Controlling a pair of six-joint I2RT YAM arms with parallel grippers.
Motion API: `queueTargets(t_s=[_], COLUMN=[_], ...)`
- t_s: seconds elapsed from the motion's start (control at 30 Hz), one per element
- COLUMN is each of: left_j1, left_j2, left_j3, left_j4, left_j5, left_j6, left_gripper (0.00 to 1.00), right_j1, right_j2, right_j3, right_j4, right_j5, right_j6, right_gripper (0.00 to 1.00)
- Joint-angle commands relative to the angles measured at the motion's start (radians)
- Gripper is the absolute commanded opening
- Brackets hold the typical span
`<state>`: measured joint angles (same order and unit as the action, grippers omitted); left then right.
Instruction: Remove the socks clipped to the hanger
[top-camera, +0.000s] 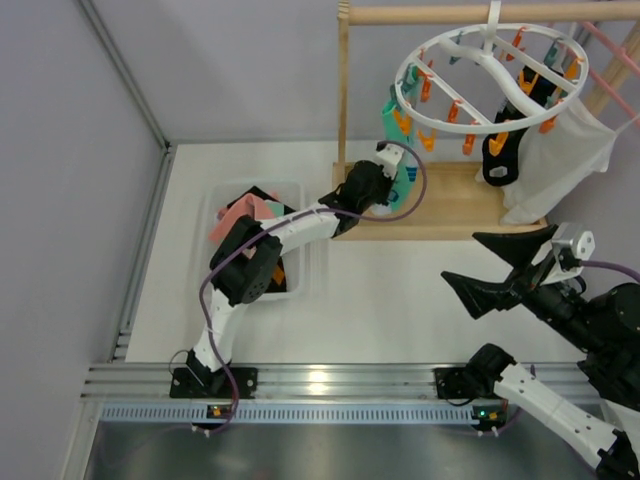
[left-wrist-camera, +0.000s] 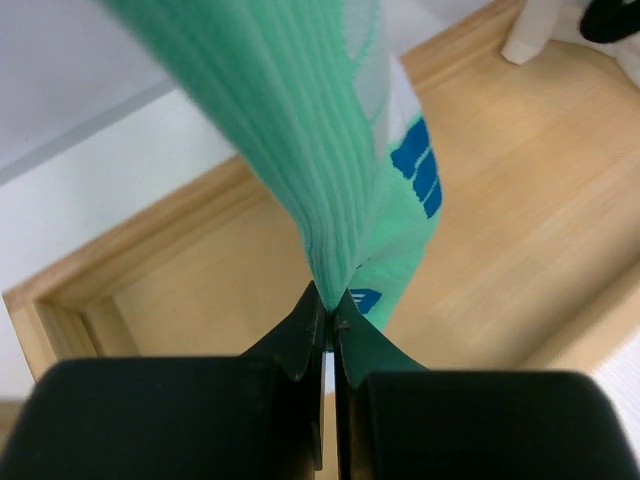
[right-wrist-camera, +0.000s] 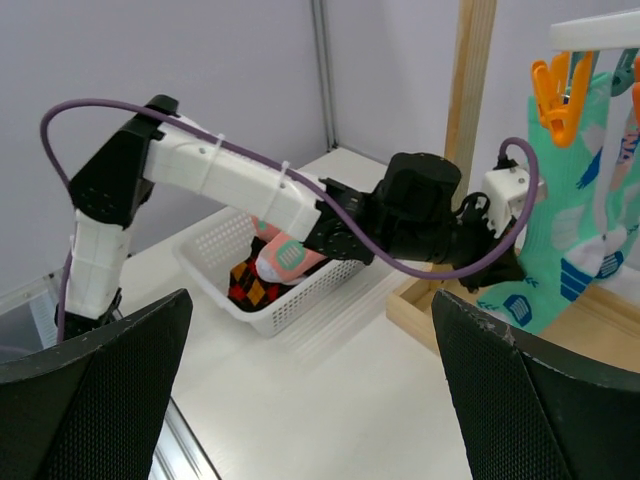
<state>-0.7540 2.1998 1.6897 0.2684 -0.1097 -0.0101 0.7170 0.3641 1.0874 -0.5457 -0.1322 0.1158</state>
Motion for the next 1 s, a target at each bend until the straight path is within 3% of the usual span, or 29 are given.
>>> queueTargets(t_s=[0.0,0.23,0.6,0.97], left_j1=[-0.065,-0.24,-0.475,-0.633], left_j2=[-0.193,-0.305,-0.253,-0.121], left_j3=[-0.102,-0.222,-0.121,0.076], left_j4=[0.057,0.057,0.051,0.051], left_j5=[-0.091,-0.319,-0.637,-0.749], left_j6=[-0.057,-0.021,0.146,0.341], left_gripper=[0.0,0.0,0.0,0.0], right_j1=[-0.007,-0.007,0.033,0.32], right_j2=[-0.019,-0.036,0.065,0.32], right_j3=[0.037,0.092,0.351,0.62], right_j4=[0.04,-0.019,-0.224,-0.41], right_j5=[0.057,0.199,0.598,0.982], right_j6=[0.012,0.021,0.021,0.044], right_gripper=[0.99,0.99,0.99,0.99])
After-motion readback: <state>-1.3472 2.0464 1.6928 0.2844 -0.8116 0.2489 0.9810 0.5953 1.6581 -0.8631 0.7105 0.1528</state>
